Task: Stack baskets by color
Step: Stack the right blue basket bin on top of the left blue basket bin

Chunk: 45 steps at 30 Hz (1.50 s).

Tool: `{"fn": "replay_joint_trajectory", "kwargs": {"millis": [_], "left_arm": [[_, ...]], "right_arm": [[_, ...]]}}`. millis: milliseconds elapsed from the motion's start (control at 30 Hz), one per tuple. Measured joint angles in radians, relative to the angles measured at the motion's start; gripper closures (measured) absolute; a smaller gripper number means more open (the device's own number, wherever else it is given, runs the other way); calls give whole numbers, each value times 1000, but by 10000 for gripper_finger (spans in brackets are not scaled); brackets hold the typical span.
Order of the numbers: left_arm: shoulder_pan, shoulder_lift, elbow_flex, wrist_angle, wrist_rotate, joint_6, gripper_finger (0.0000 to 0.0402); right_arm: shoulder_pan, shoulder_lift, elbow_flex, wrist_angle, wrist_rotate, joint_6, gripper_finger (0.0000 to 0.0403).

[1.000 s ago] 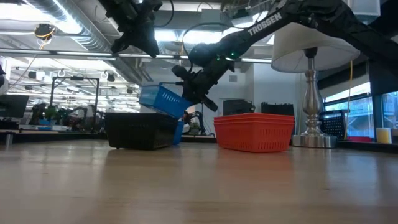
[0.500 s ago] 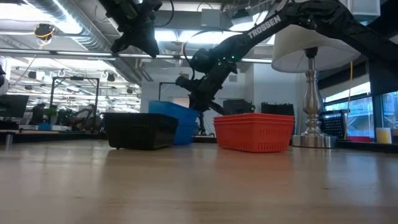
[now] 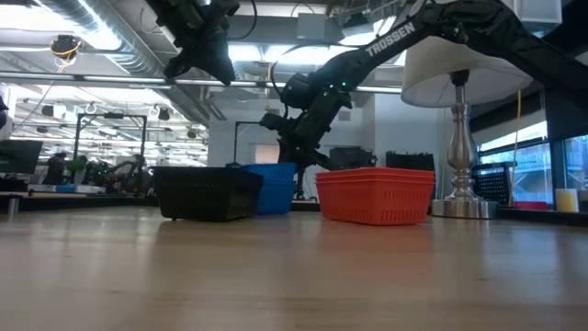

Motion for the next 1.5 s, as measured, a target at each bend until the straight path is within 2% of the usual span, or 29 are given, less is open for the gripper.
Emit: {"fn": "replay_joint_trajectory", "kwargs": {"millis": [233,367,500,800,900,1067,1200,1267,1400,1500], "left_arm": [[2,-1,0,-2,0,51,356],[2,-28,1,-8,-2,101,356],[2,-32,2,-12,-7,104,356],[2,-73,2,-20,-28,105,356],[2,-82,1,-23,-33,105,356],[2,-101,1,-24,-34,104,356],[2,-103,1,-23,-52,104,356],[2,-103,1,-23,-60,104,356],[2,-103,1,-23,-60,104,356],[2,-103,1,-23,-60,104,356]], "right_arm": [[-33,-6,108,-177,-140,-31,325],[-33,-6,211,-287,-81,-84,325],[-20,-9,268,-296,-51,-102,325],[33,-10,275,-240,-77,-161,325],[40,-11,267,-252,-79,-172,325],[53,-11,262,-317,-154,-151,325],[70,-11,262,-344,-160,-152,325],[73,-11,262,-349,-195,-153,325],[77,-11,262,-367,-340,-155,325],[84,-11,262,-391,-325,-204,325]]}}
